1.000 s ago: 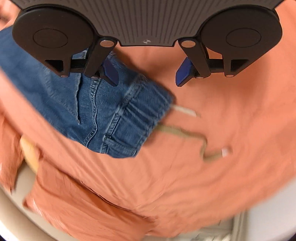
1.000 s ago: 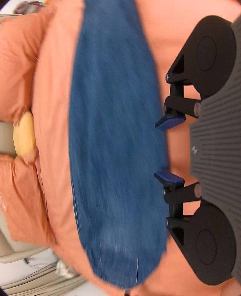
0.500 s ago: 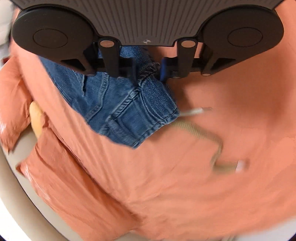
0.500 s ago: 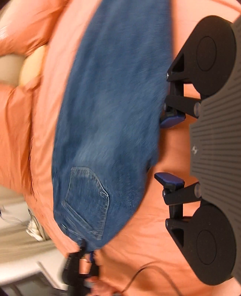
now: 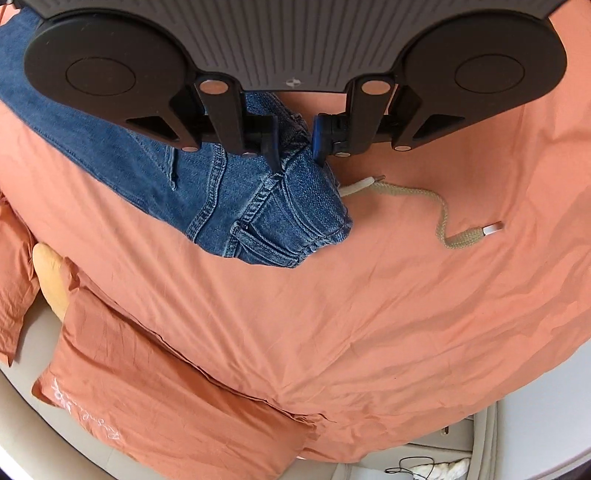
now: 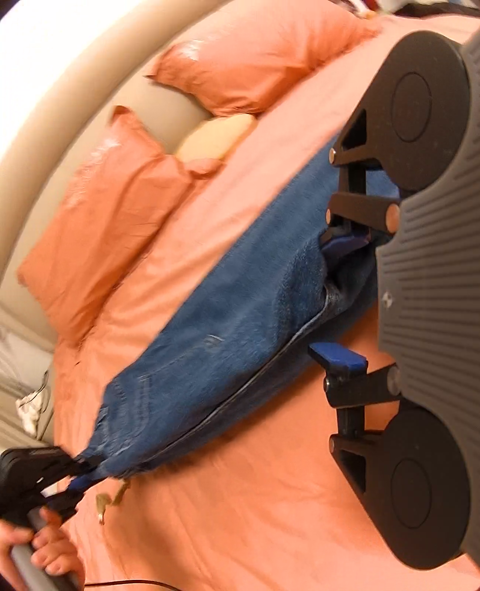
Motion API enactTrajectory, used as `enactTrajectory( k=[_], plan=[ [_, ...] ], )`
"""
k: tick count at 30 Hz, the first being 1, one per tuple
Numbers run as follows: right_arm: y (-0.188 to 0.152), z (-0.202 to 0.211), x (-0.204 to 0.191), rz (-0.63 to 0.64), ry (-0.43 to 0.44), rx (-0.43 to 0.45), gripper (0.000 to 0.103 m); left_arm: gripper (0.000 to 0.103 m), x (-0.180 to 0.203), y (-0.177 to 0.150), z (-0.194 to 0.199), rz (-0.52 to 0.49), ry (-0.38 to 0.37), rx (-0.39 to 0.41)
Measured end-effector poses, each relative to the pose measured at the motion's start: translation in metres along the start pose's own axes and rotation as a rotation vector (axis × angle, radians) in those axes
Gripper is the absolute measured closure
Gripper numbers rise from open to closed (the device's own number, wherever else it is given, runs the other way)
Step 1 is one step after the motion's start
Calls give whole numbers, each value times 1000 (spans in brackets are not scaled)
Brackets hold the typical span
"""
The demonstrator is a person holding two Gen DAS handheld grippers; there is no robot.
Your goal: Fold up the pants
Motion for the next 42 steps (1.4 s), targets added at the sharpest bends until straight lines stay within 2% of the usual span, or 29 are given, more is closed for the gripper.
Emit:
enactTrajectory(
  k=[1,5,6,7,8,12,14,17,20,23,24,25,26,28,30,32,35,37,42],
  plan=[
    [1,-1,0,10,17,-9,50,85,0,0,0,2,-3,-2],
    [-7,-26,-7,-23,99,-91,52,85,0,-1,1,-1,2,-7],
    [-10,-32,-8,-24,92,-100,58,85,-1,-2,1,-1,5,-10],
    [-12,-38,-10,-17,80,-110,79,85,-1,-3,1,-1,9,-14],
    [-15,-38,-10,-18,74,-122,96,85,-2,-4,0,0,11,-18],
    [-12,0,-6,-74,148,-84,97,85,-4,-6,0,-24,35,-22],
    [-19,13,-12,-114,197,-110,99,85,-5,-10,-5,-45,76,-45],
    [-40,-3,-28,-199,255,-178,100,85,-6,-19,-20,-80,150,-85],
    [-65,-27,-37,-381,320,-253,100,84,-8,-29,-36,-118,216,-109],
    [-79,-37,-37,-520,371,-277,103,83,-6,-33,-48,-164,283,-109],
    [-82,-38,-38,-580,424,-299,103,83,-3,-32,-49,-181,304,-99],
    [-84,-36,-38,-629,465,-310,103,82,-1,-32,-50,-207,328,-91],
    [-86,-32,-39,-635,469,-310,103,78,3,-33,-49,-234,355,-90],
    [-91,-20,-33,-632,449,-292,103,72,6,-33,-44,-278,388,-88],
    [-101,-7,-20,-679,461,-269,103,63,6,-31,-32,-281,387,-73],
    [-112,5,1,-701,430,-246,103,46,5,-28,-14,-272,396,-41],
    [-137,22,46,-748,370,-219,94,47,18,-25,17,-322,398,40],
    [-155,31,85,-786,315,-212,82,47,38,-25,35,-368,383,89],
    [-216,48,197,-900,157,-213,79,47,101,-36,56,-467,273,109]
  ],
)
Point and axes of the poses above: each gripper's, at about its wrist camera, not at the fingertips, and z roughly against the way its jaws point, x to its right, y to its top, the point moved 10 cm from there along -z, roughly the way its jaws point, and after that the axes turned 5 degrees about -x, right-handed, at the moved point
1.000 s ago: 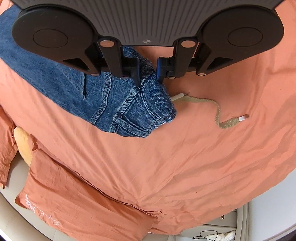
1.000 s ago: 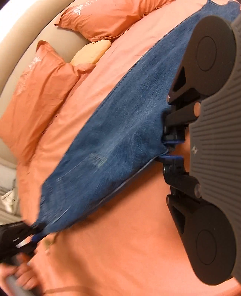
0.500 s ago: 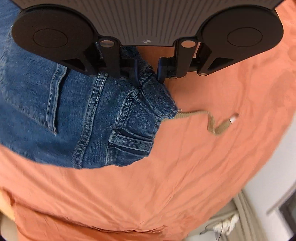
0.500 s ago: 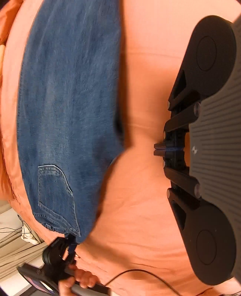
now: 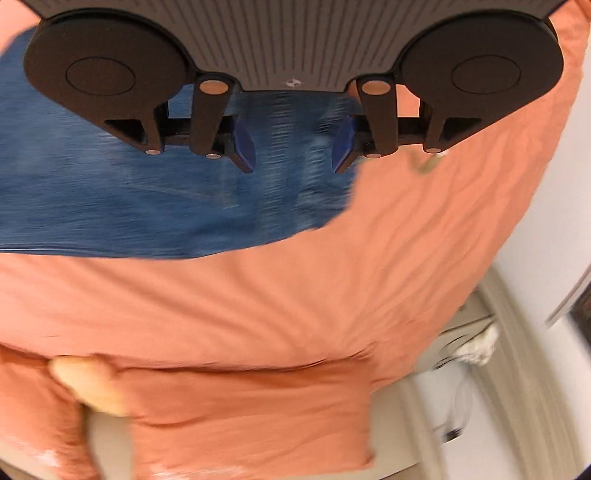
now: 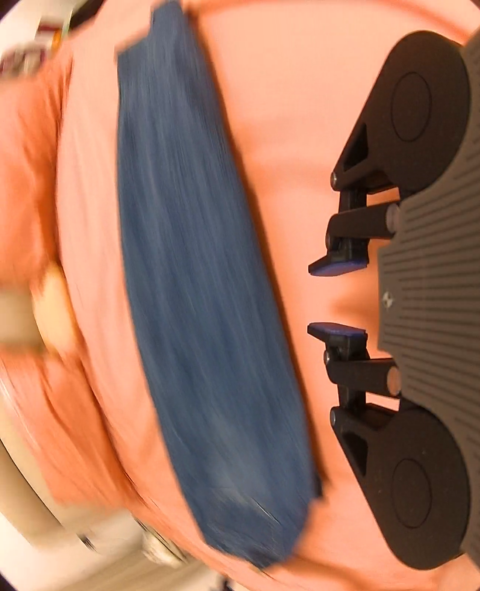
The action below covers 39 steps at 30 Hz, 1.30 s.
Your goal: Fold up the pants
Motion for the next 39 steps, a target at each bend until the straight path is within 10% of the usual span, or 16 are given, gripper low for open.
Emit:
enactTrajectory(
  k=[14,29,33,39],
  plan=[
    [128,34,294,-245,-187,113,68,47,164,16,-26,-171,-131,-52],
    [246,-106,325,22,-214,42,58,46,238,33,-88,-240,-131,-113],
    [246,-118,332,13,-200,37,103,46,237,33,-95,-252,-111,-106],
    [270,-76,319,58,-228,172,103,46,236,40,-101,-229,-120,-62]
  ],
)
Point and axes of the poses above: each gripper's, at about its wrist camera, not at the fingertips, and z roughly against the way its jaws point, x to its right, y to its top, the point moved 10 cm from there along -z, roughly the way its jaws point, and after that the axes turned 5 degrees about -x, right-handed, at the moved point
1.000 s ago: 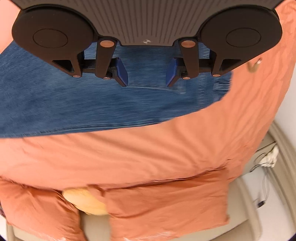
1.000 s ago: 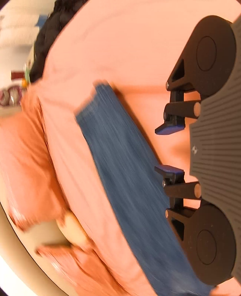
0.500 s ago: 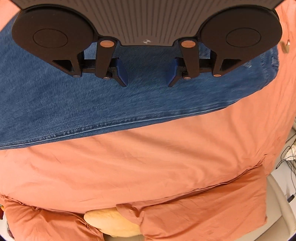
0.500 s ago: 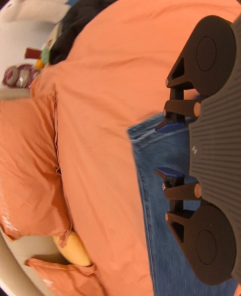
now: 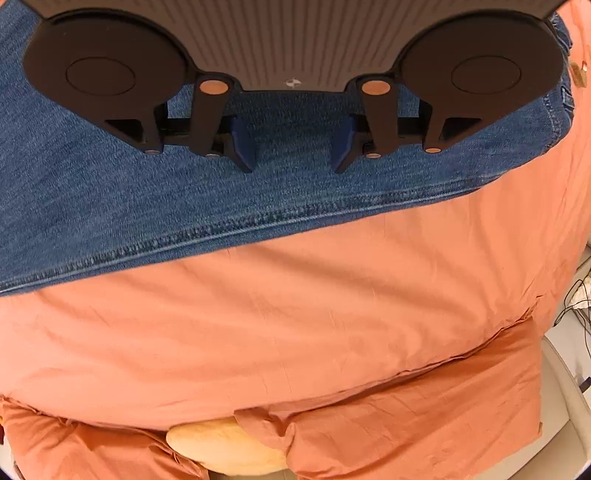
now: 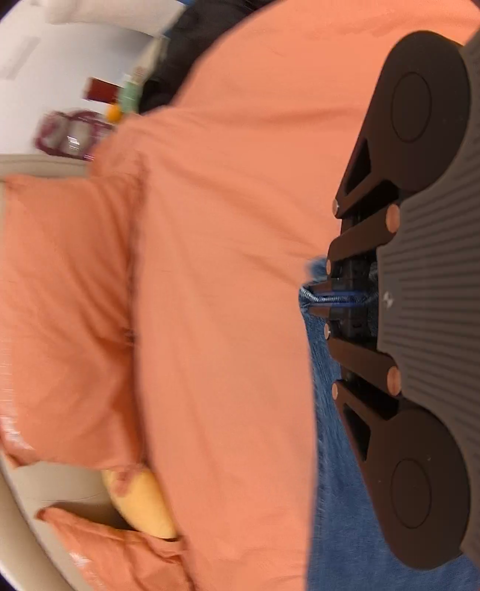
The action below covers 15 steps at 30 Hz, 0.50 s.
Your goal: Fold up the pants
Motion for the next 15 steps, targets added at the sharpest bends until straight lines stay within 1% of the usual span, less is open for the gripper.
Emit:
enactTrajectory(
  k=[1,2,4,7,9,11,12,13,14,15],
  plan=[
    [9,3,2,-8,-10,22,103,46,0,2,-1,10,2,9],
    [15,3,3,-16,-18,24,103,46,0,3,-2,22,4,12],
    [18,-11,5,-19,-61,-13,103,46,2,4,-6,49,3,11],
    [8,-39,7,-29,-110,-91,103,46,3,4,-9,68,16,6],
    [3,-49,7,-44,-113,-92,103,46,2,4,-11,69,23,-4],
    [0,-54,10,-73,-99,-113,103,46,2,6,-13,78,23,-10],
    [1,-51,13,-90,-99,-113,92,46,1,6,-11,83,22,-11],
    [3,-45,16,-105,-91,-100,74,46,0,5,-9,86,20,-8],
    [4,-35,18,-115,-69,-83,69,46,0,5,-5,85,15,-1],
    [4,-24,22,-119,-46,-70,67,46,1,4,0,81,8,6]
  ],
)
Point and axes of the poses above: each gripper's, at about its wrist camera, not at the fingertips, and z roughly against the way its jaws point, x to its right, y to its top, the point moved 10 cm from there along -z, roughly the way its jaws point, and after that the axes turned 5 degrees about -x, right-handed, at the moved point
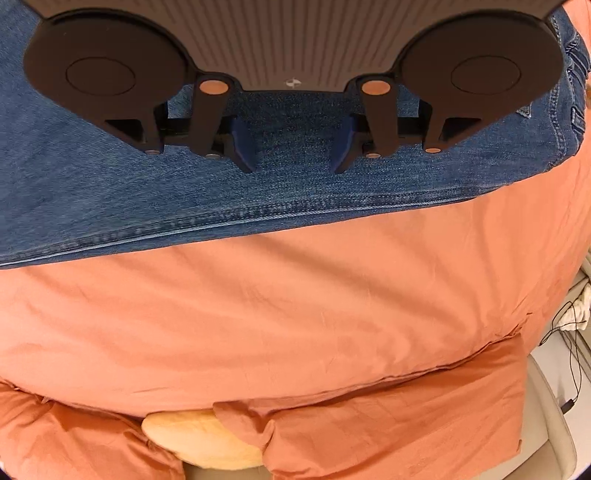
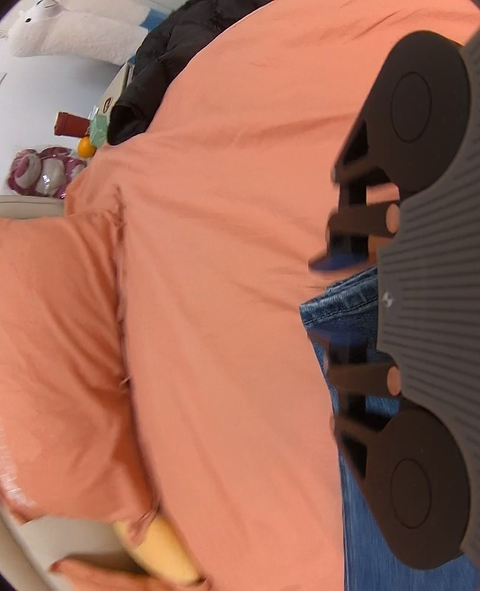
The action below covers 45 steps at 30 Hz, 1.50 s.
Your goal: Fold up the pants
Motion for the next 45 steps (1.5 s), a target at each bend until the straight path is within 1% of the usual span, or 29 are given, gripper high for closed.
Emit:
enactTrajectory(
  k=[2,4,6,8,10,12,13,14,15,17,18,20,23,24,25,27,29,31,33,36,41,43,45],
  plan=[
    [-7,22,15,-24,18,-1,67,46,1,-3,8,-12,-6,5],
    [-21,43,33,-80,54,2,67,46,2,-8,18,-23,-16,16],
    [-39,64,53,-154,82,5,67,46,2,-15,27,-23,-24,19],
    [-62,77,64,-226,131,-11,67,46,1,-22,35,-12,-36,12],
    [-86,82,67,-296,188,-40,66,46,0,-30,43,-1,-48,6],
    [-106,81,62,-377,257,-64,66,46,-3,-38,49,4,-41,2],
    [-112,79,58,-411,290,-68,66,46,-5,-42,51,5,-34,-3],
    [-114,77,53,-429,306,-65,66,46,-8,-46,54,8,-27,-8],
    [-114,74,49,-438,305,-57,68,46,-10,-50,56,14,-22,-14],
    [-108,70,42,-461,300,-46,97,46,-17,-59,59,24,-20,-29],
    [-103,70,39,-476,300,-40,103,46,-20,-63,61,29,-16,-32],
    [-83,83,33,-482,315,5,103,46,-26,-71,63,36,-9,-42],
    [-44,131,15,-425,371,149,103,46,-34,-85,57,45,9,-78],
    [-36,140,13,-409,351,167,103,47,-37,-89,53,47,15,-92],
    [-34,142,13,-398,314,155,103,49,-38,-93,50,51,18,-103],
    [-41,132,17,-378,239,101,103,50,-42,-99,43,61,16,-120],
    [-57,117,24,-385,209,55,103,50,-44,-104,38,71,15,-130],
    [-84,98,34,-389,164,-11,103,50,-45,-106,34,69,17,-135],
    [-107,79,40,-388,124,-53,103,50,-45,-107,31,63,21,-134],
    [-125,59,47,-401,98,-88,103,50,-45,-106,28,60,25,-130],
    [-131,49,47,-370,57,-120,103,50,-44,-102,30,69,25,-104],
    [-131,43,45,-371,51,-136,103,50,-41,-95,32,61,27,-80],
    [-130,44,45,-375,79,-136,103,52,-34,-87,39,53,10,-55]
  ],
)
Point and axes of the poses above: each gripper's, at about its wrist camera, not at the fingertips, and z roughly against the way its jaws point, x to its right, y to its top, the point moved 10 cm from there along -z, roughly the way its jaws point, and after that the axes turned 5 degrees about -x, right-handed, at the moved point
